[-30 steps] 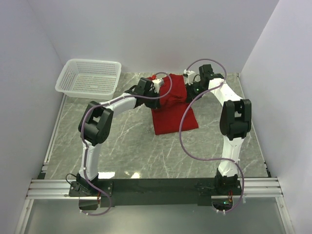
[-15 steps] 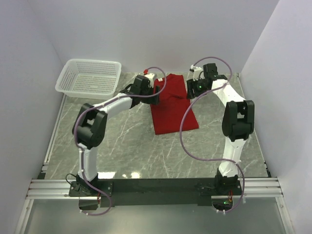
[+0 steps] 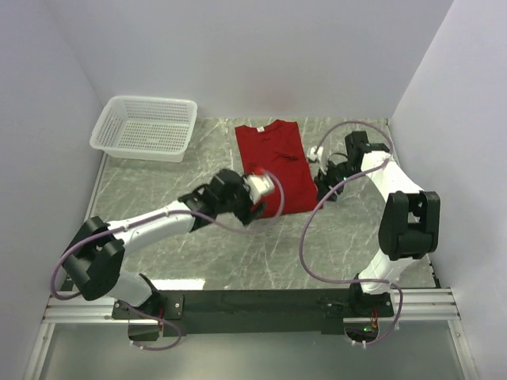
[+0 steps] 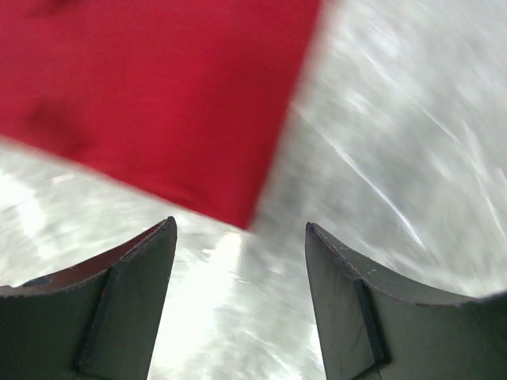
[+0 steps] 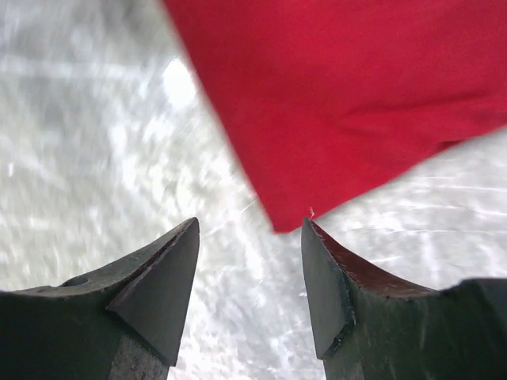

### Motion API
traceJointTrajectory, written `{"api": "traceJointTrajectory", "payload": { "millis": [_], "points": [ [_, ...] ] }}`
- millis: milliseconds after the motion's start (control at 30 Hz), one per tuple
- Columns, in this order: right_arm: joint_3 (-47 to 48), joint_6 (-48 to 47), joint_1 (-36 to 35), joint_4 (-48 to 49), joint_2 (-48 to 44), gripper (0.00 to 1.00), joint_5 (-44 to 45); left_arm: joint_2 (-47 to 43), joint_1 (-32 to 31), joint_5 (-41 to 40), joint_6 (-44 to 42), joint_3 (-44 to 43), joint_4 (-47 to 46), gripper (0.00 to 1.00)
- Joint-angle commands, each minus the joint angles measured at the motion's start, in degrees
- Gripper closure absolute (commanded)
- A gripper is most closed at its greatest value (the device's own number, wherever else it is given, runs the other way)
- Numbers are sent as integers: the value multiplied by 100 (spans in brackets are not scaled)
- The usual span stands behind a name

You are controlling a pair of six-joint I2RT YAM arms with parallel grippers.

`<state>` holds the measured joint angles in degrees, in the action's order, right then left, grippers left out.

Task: Fold and stack the t-shirts
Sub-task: Fold the tshirt

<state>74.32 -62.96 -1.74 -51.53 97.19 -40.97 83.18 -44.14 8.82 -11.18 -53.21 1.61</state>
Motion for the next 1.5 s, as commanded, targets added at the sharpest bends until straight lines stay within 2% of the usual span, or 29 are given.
{"api": "traceJointTrajectory", "payload": {
  "millis": [0, 167, 467, 567, 633, 700, 733, 1267, 1467],
  "points": [
    [-260, -1824, 139, -551, -253, 39, -104, -30, -288, 340, -1035, 259, -117, 30],
    [-190, -1948, 332, -780, -104, 40, -165, 750, -499, 155, -1123, -66, -64, 31],
    [-498, -1834, 200, -578, -147, 40, -87, 1886, -508, -266, -1088, -761, 155, 33],
    [-568, -1615, -45, -315, -113, 40, 80, 2105, -490, -372, -1044, -901, 348, 39],
    [-542, -1492, -125, -183, -42, 40, 194, 2220, -447, -346, -948, -1024, 577, 49],
    [-507, -1378, -213, -112, 98, 40, 291, 2247, -438, -328, -886, -1007, 604, 58],
    [-472, -1342, -239, -68, 142, 40, 326, 2229, -429, -320, -825, -981, 587, 59],
    [-726, -595, -802, 969, 705, 40, 1794, 2300, -411, -319, -517, -989, 463, 65],
    [-849, -340, -925, 1285, 837, 46, 2294, 2405, -350, -416, -359, -1077, 498, 72]
  ]
}}
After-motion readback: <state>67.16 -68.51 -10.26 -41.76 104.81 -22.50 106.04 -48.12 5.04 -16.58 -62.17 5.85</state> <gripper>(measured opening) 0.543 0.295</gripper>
